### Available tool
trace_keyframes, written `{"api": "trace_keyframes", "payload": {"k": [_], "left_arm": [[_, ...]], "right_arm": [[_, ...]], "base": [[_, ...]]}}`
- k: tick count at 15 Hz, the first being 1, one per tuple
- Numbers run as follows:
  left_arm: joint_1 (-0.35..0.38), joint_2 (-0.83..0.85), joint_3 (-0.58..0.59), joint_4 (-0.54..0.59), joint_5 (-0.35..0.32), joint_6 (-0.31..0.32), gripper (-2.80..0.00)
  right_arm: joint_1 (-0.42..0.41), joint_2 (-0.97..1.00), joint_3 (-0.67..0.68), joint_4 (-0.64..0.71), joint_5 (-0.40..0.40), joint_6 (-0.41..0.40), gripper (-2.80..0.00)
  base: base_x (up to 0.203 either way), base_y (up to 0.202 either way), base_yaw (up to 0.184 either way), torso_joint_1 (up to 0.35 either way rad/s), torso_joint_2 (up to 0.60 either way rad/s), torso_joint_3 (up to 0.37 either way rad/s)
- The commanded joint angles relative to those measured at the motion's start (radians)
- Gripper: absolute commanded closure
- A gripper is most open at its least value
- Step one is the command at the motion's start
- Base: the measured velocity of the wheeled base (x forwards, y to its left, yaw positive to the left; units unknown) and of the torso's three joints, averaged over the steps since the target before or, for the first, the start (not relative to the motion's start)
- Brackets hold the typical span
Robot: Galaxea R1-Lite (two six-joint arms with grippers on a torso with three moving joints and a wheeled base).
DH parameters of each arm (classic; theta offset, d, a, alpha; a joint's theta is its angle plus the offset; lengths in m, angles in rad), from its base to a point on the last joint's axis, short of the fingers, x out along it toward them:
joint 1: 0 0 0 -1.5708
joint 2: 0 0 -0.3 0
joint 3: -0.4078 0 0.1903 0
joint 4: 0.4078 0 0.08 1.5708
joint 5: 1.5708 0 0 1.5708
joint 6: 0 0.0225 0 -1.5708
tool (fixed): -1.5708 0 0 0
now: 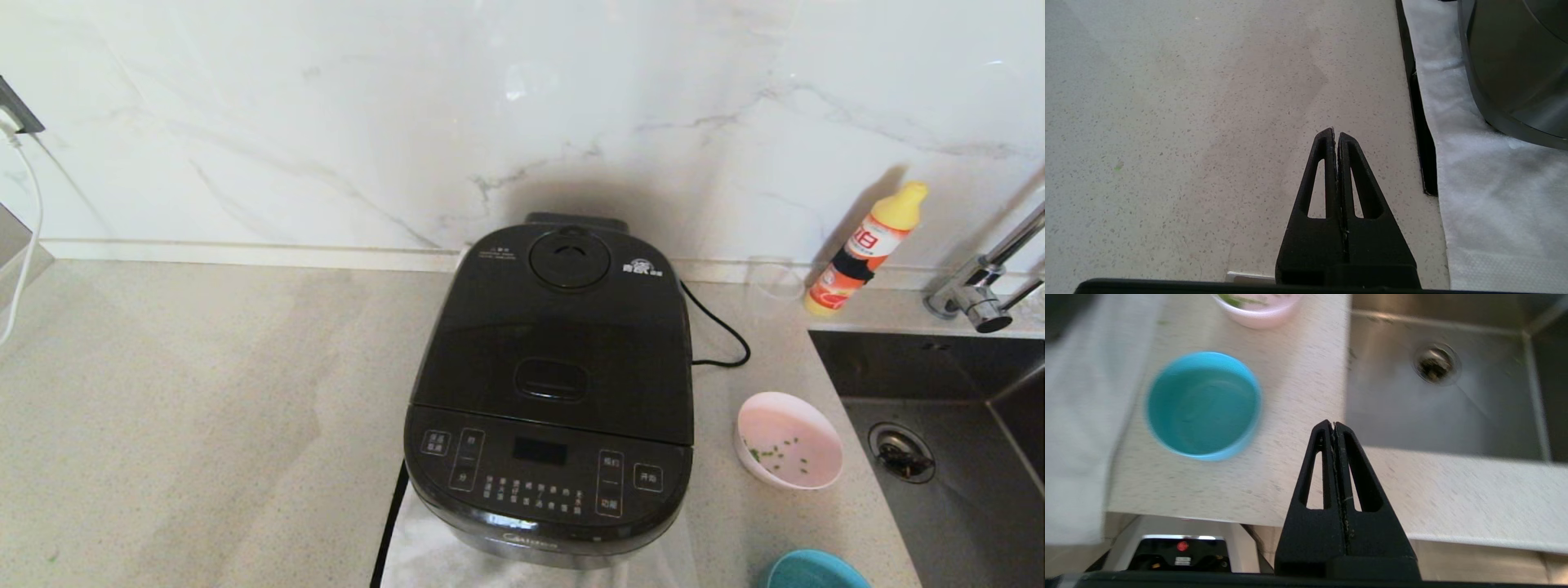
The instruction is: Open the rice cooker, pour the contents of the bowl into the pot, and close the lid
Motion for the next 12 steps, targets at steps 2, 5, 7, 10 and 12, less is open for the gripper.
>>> {"api": "trace_keyframes", "payload": {"k": [2,5,7,10,12], "left_arm": [[0.000,0.001,0.000,0.000,0.000,0.000,0.00],[0.000,0.001,0.000,0.000,0.000,0.000,0.00],[0.000,0.001,0.000,0.000,0.000,0.000,0.00],[0.000,0.001,0.000,0.000,0.000,0.000,0.00],[0.000,0.001,0.000,0.000,0.000,0.000,0.00]], "right_arm": [[0.000,-0.016,0.050,-0.032,0.060,-0.042,0.00],[0.000,-0.016,0.157,-0.333,0.097,-0.120,0.00],[0.000,-0.015,0.196,-0.411,0.090,-0.058,0.00],[0.002,-0.016,0.207,-0.421,0.052,-0.055,0.00],[0.002,-0.016,0.208,-0.421,0.056,-0.059,0.00]], "base": [[0.000,0.000,0.000,0.000,0.00,0.000],[0.000,0.000,0.000,0.000,0.00,0.000],[0.000,0.000,0.000,0.000,0.00,0.000],[0.000,0.000,0.000,0.000,0.00,0.000],[0.000,0.000,0.000,0.000,0.00,0.000]]}}
